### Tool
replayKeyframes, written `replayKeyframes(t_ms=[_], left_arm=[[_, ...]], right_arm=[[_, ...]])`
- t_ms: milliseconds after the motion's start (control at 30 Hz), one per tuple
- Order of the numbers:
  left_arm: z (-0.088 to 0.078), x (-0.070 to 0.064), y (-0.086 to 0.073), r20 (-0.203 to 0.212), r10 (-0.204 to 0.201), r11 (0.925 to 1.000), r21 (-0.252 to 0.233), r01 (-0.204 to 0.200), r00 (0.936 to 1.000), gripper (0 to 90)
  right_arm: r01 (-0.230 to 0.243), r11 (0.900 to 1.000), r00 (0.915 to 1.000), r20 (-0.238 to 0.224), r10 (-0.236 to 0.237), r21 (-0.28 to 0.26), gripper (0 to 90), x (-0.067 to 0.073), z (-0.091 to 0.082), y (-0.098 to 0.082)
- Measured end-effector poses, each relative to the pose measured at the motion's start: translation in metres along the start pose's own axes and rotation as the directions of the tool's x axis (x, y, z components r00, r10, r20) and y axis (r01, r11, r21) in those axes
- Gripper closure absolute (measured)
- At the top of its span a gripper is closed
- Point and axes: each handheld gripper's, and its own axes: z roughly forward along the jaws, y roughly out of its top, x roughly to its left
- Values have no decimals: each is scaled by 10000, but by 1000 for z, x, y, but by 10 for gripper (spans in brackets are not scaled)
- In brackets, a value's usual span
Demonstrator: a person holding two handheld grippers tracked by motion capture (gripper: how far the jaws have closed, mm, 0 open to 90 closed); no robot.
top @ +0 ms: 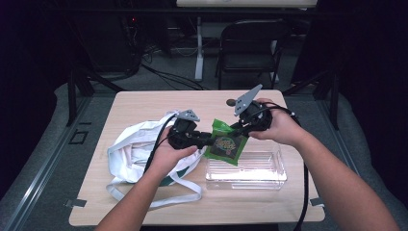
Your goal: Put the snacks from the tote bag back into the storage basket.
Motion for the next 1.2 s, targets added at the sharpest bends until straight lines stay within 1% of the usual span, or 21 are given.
replayKeyframes(t_ms=[200, 267, 433, 567, 633, 733, 767, 800, 833, 900, 933, 967, 1000, 1033, 1067, 1133, 1200], left_arm=[[-4, 2, -2, -129, -34, 10000, 39, 35, 9999, 668], [-5, 2, -3, -157, -63, 10000, -24, 62, 9999, 661], [-12, 8, -11, -360, -324, 9994, -124, 320, 9988, 645], [-16, 12, -18, -528, -449, 9989, -136, 442, 9976, 641], [-20, 15, -22, -625, -515, 9986, -122, 509, 9967, 638], [-23, 18, -27, -734, -630, 9978, -255, 612, 9953, 630], [-28, 22, -31, -832, -712, 9972, -281, 691, 9940, 629], [-31, 23, -34, -901, -774, 9966, -340, 746, 9929, 628], [-33, 25, -37, -958, -854, 9958, -425, 817, 9917, 628], [-39, 28, -42, -1082, -944, 9949, -462, 898, 9896, 628], [-41, 29, -44, -1166, -998, 9940, -564, 937, 9882, 628], [-43, 30, -45, -1205, -955, 9946, -517, 898, 9881, 628], [-43, 30, -45, -1205, -955, 9946, -517, 898, 9881, 628], [-49, 32, -50, -1326, -982, 9942, -557, 915, 9863, 626], [-52, 33, -52, -1401, -1005, 9939, -588, 931, 9850, 626], [-57, 35, -57, -1455, -1094, 9925, -698, 1001, 9833, 623], [-62, 37, -63, -1541, -1196, 9909, -792, 1084, 9808, 620]], right_arm=[[160, 9998, 9999, 60, -161, 136, 762, 0, -4, 2], [162, 9997, 9998, 86, -163, 162, 762, 0, -5, 2], [186, 9993, 9997, 131, -190, 336, 762, 0, -6, 1], [258, 9983, 9995, 173, -267, 519, 762, 0, -5, 1], [212, 9984, 9995, 207, -224, 533, 762, 0, -5, 1], [282, 9971, 9992, 264, -302, 712, 762, -1, -3, 2], [271, 9972, 9993, 229, -288, 699, 762, -1, -2, 2], [368, 9959, 9991, 198, -385, 822, 762, -2, -2, 3], [338, 9963, 9992, 200, -355, 786, 762, -1, 0, 3], [414, 9952, 9986, 281, -440, 883, 762, -2, 2, 4], [451, 9947, 9983, 318, -482, 926, 762, -2, 3, 4], [550, 9930, 9976, 352, -589, 1045, 762, -3, 3, 4], [555, 9929, 9974, 398, -600, 1052, 763, -4, 4, 4], [505, 9937, 9974, 455, -553, 1002, 763, -4, 5, 4], [574, 9926, 9969, 469, -627, 1067, 762, -5, 5, 4], [595, 9919, 9963, 557, -661, 1121, 763, -6, 6, 4], [559, 9920, 9966, 545, -623, 1131, 762, -7, 7, 3]])
